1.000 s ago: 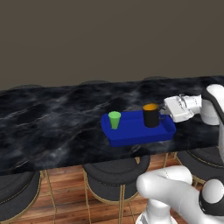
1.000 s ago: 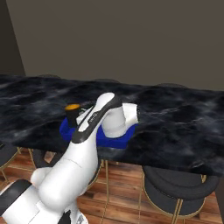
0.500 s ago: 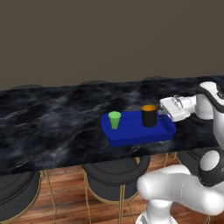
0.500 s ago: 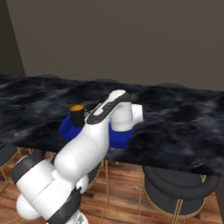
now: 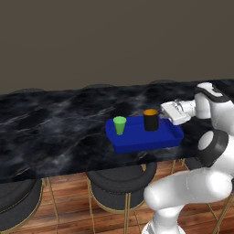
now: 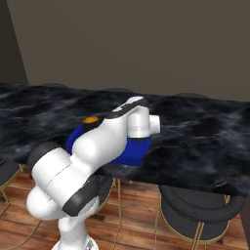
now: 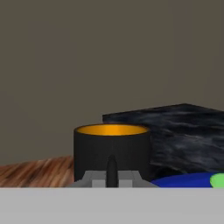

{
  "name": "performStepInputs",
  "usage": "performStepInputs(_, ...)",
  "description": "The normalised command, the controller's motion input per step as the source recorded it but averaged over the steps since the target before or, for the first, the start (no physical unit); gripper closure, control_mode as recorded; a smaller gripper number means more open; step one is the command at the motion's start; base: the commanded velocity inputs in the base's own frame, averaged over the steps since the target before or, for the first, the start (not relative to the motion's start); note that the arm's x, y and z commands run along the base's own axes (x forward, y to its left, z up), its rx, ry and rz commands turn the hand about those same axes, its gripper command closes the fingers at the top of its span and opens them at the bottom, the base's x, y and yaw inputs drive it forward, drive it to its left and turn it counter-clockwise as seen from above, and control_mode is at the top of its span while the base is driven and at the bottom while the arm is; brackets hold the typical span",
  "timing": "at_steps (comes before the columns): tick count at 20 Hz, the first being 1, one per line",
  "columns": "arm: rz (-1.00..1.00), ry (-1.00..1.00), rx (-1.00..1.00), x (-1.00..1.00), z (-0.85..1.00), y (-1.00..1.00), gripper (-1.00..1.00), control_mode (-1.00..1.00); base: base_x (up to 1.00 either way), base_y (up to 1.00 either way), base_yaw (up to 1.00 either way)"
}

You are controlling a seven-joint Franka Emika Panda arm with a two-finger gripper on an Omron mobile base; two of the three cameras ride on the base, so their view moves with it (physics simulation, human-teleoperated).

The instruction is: There is a tray on the dining counter. Grab the cup, mug, and pitcher and place them on the tray. The pitcher may be placed next to the tray if it cannot fit the tray.

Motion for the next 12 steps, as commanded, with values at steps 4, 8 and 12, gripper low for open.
performStepInputs(4, 0.0, 0.0, 0.02, 0.35, -0.21, 0.0, 1.0, -1.0, 0.0, 0.0, 0.0)
performStepInputs(8, 0.0, 0.0, 0.02, 0.35, -0.2, 0.0, 1.0, -1.0, 0.0, 0.0, 0.0)
performStepInputs(12, 0.0, 0.0, 0.03, 0.4, -0.18, 0.0, 1.0, -1.0, 0.0, 0.0, 0.0)
